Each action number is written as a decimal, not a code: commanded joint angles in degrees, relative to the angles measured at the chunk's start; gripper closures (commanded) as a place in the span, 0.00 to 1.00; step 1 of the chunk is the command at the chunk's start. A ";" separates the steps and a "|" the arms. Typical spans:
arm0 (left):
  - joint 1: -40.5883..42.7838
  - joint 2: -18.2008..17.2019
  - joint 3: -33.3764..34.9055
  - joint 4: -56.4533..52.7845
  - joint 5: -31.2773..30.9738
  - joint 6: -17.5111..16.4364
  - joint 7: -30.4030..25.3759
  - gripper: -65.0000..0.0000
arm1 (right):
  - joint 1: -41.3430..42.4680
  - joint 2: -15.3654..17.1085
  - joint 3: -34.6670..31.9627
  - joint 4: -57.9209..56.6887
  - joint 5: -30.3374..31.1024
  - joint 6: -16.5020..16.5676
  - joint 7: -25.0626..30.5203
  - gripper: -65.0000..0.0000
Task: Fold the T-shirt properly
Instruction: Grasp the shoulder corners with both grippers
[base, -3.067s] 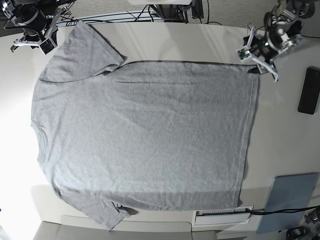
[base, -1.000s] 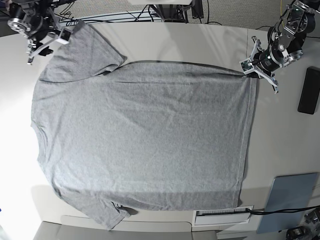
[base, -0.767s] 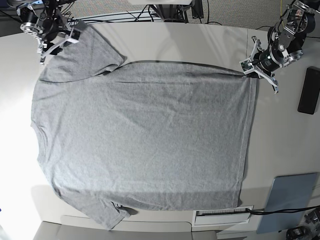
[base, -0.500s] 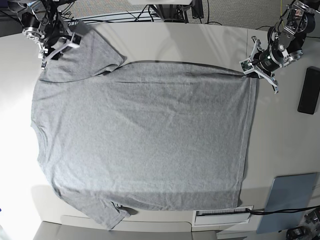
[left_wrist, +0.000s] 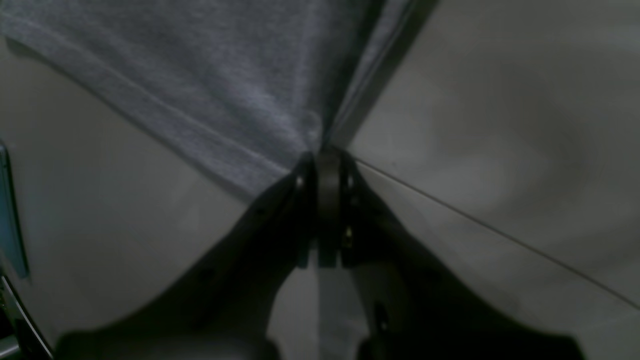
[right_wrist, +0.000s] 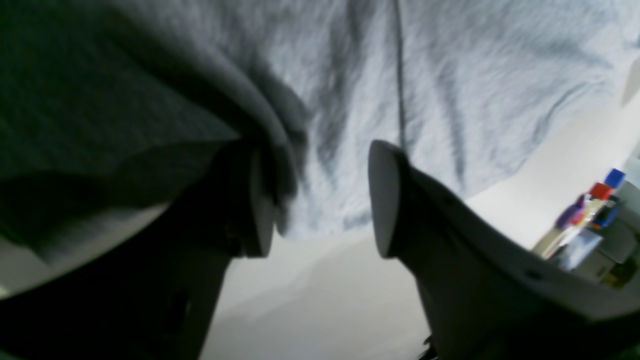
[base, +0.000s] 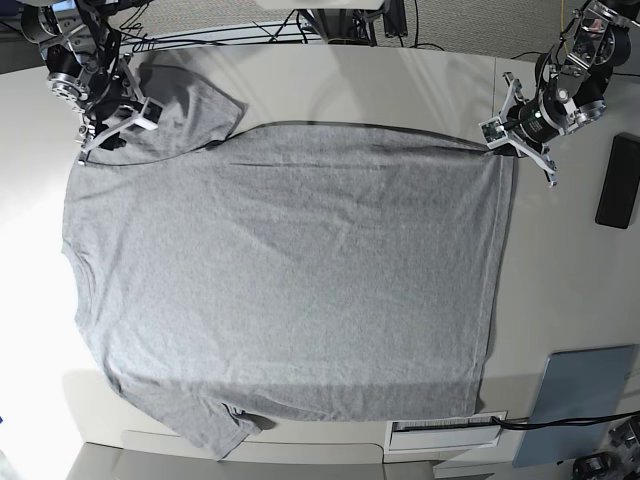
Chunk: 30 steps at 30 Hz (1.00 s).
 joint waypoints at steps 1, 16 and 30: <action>0.98 -0.48 0.39 -0.42 0.46 -3.26 2.45 1.00 | -0.37 0.17 -1.88 -0.68 1.73 2.38 0.24 0.53; 1.01 -0.52 0.39 -0.42 0.28 -3.30 2.38 1.00 | 0.74 0.68 -4.96 -0.55 1.51 0.92 -6.45 1.00; 7.65 -4.07 0.33 7.58 -6.10 -3.26 8.68 1.00 | -10.25 6.19 1.16 10.03 1.53 -7.13 -11.37 1.00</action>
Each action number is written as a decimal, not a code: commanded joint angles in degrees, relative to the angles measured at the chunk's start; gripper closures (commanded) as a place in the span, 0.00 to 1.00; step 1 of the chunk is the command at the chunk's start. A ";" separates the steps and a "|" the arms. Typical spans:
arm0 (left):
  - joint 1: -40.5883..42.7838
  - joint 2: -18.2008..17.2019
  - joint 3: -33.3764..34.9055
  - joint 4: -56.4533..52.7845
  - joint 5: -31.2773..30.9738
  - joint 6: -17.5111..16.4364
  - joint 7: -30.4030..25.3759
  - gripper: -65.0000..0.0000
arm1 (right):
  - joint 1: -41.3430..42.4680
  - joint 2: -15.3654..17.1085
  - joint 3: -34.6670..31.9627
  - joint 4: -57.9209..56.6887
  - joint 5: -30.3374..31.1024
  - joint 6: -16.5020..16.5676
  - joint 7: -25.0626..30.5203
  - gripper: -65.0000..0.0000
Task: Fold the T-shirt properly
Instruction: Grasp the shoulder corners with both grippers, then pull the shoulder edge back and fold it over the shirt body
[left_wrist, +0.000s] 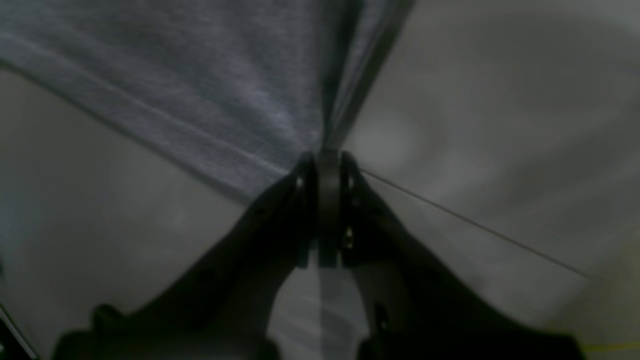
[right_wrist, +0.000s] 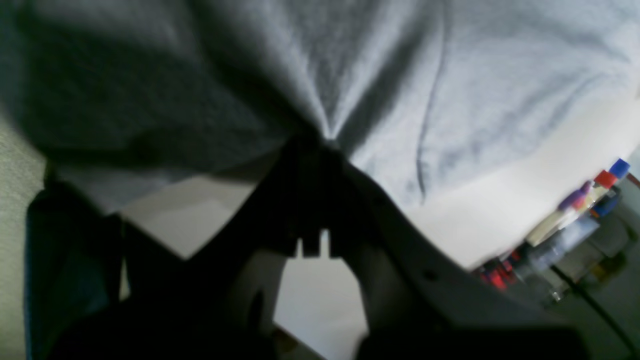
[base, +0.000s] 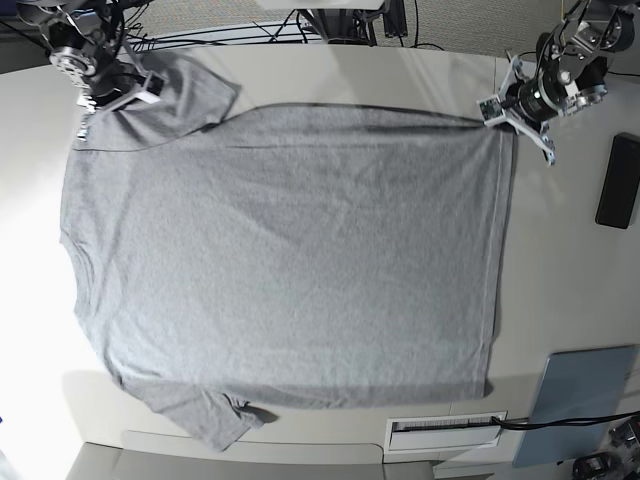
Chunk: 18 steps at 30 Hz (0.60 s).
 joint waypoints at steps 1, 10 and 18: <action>1.81 -1.14 0.24 1.14 -1.11 -2.34 2.05 1.00 | -1.88 1.11 1.77 1.44 -0.20 0.00 -0.79 1.00; 7.93 -1.73 0.24 6.32 -1.68 -0.85 5.99 1.00 | -15.74 1.07 10.60 7.52 0.87 -0.02 -1.33 1.00; 11.91 -1.90 0.24 6.58 -1.73 -0.90 6.91 1.00 | -22.75 0.92 11.06 9.05 0.52 -3.32 -1.99 1.00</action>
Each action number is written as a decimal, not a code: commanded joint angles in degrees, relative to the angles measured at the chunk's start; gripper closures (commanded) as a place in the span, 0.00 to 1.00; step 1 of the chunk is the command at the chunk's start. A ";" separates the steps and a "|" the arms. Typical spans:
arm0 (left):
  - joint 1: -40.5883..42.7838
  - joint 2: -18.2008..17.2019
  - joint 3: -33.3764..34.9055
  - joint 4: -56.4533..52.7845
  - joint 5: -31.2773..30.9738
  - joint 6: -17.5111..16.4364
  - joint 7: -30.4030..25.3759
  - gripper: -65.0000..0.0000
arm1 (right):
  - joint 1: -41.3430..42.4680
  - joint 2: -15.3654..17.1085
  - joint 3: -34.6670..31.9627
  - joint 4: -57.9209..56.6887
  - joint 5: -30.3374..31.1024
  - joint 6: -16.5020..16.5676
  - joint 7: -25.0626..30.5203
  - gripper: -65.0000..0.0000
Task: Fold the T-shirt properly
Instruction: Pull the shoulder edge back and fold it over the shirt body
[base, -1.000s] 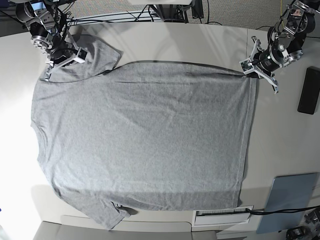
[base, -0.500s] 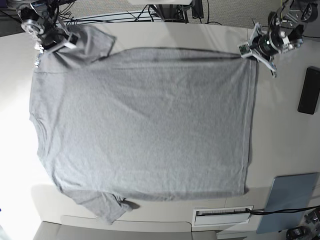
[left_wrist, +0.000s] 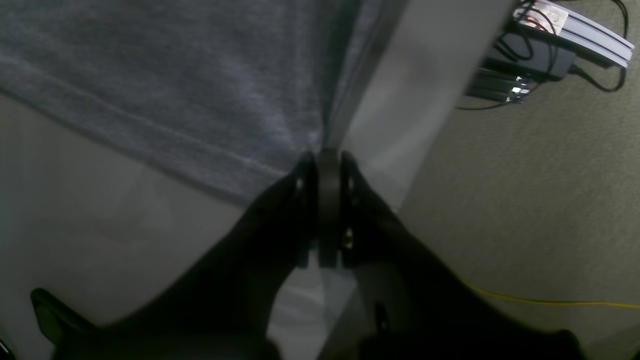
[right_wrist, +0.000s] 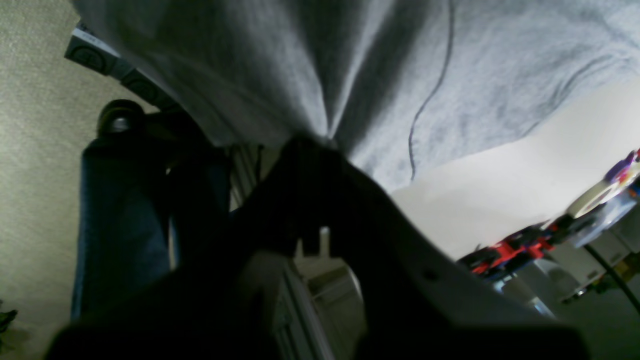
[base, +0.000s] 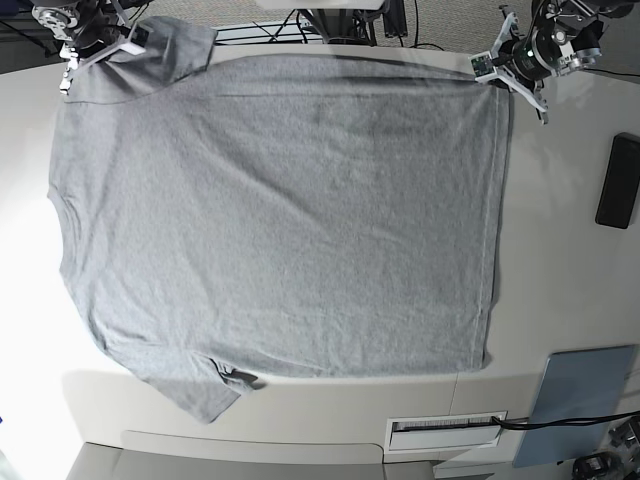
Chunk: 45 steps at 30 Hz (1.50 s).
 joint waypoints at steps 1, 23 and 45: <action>1.73 -0.83 0.24 -0.20 -0.61 -2.54 1.51 1.00 | -1.44 0.63 0.48 0.94 -0.76 -0.28 -0.55 1.00; 2.25 -0.87 -8.83 2.75 -11.21 -2.73 3.50 1.00 | 3.37 0.63 0.48 0.94 -6.47 -8.83 -0.22 1.00; -10.38 8.68 -13.07 -3.13 -15.82 -0.61 -0.20 1.00 | 27.43 0.50 -0.31 -5.20 3.19 -8.66 6.03 1.00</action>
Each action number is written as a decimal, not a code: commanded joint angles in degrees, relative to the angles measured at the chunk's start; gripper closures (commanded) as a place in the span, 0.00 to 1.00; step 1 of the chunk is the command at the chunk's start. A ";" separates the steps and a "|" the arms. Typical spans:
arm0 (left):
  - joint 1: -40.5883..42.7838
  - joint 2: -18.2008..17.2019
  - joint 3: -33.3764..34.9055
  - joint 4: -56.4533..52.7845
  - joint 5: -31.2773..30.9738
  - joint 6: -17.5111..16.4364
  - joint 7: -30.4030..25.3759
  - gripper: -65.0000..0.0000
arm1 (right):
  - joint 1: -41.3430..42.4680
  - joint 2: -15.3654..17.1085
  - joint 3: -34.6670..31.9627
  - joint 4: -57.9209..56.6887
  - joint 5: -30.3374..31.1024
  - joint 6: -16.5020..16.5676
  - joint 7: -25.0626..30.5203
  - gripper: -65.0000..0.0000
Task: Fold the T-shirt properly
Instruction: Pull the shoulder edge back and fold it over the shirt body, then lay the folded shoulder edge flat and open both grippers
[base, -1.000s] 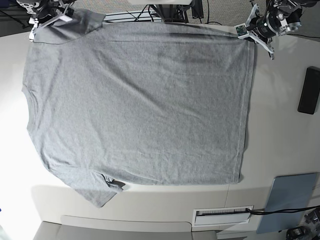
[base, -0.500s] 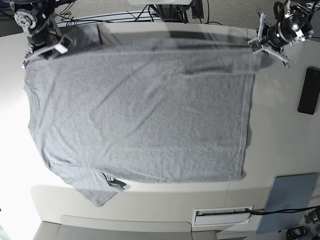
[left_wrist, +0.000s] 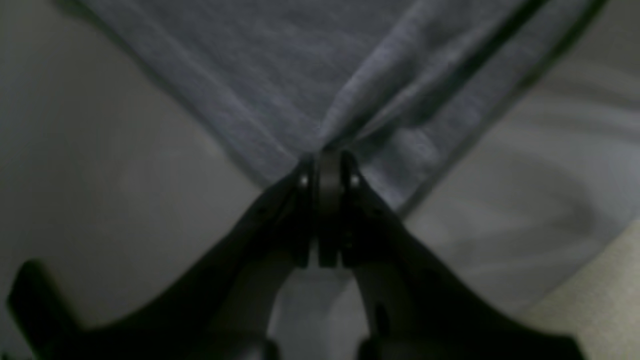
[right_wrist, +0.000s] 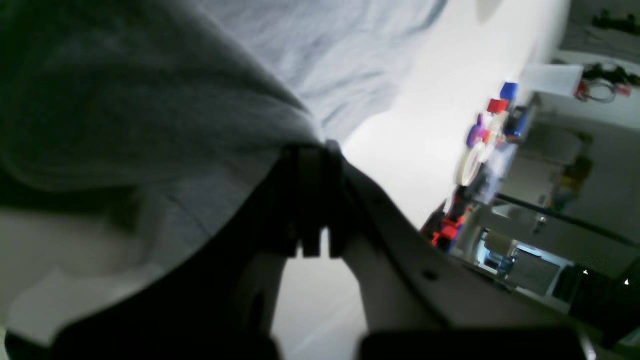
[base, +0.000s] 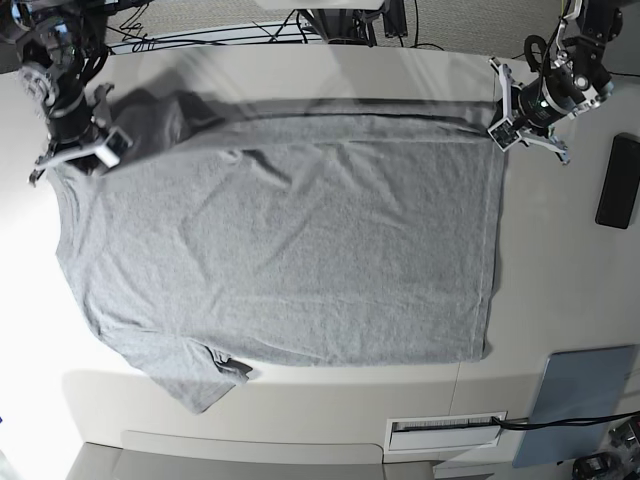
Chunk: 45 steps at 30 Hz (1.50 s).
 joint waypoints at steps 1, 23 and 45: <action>-1.11 -0.66 -0.46 0.22 -0.26 0.59 -1.40 1.00 | 1.55 0.85 -0.11 0.28 -0.55 -1.05 0.81 1.00; -13.84 3.02 1.31 -9.73 -0.02 0.76 -1.51 1.00 | 23.52 0.81 -15.80 -13.11 -0.13 -1.14 1.36 1.00; -15.30 3.02 1.31 -10.56 -0.04 0.76 -1.57 1.00 | 24.00 0.81 -15.78 -15.72 -1.66 -3.28 1.11 1.00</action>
